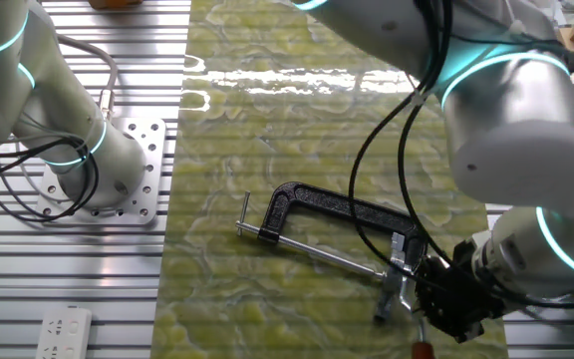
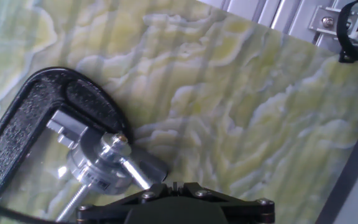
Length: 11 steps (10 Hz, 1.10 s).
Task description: Push down the lever
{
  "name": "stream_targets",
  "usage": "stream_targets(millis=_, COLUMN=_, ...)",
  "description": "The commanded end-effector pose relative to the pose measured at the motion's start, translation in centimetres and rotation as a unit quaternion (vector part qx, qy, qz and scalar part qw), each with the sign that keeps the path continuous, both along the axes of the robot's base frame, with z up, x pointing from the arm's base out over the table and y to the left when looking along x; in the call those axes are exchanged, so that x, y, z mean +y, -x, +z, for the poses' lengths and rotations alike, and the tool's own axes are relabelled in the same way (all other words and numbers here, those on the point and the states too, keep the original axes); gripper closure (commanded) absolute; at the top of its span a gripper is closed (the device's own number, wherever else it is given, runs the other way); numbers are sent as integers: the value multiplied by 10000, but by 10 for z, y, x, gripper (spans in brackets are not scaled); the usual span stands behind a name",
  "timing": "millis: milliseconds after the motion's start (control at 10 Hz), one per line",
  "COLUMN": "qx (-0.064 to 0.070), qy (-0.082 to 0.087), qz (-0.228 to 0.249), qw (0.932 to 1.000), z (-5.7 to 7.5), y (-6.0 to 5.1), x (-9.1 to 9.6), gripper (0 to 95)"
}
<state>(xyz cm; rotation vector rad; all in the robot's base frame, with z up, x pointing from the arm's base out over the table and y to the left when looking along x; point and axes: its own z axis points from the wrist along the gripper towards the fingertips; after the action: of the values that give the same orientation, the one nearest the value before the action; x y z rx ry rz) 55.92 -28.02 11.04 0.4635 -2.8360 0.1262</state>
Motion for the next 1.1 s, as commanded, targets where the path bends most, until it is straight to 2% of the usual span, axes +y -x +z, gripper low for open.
stream_targets(millis=100, qx=-16, qy=6, qz=4, qw=10000, z=-5, y=-2, x=-2, gripper=950)
stream_targets(millis=600, qx=-18, qy=13, qz=-23, qw=10000, z=-21, y=0, x=-8, gripper=950)
stream_targets(millis=1100, qx=-63, qy=-55, qz=-6, qw=10000, z=-37, y=3, x=-13, gripper=950)
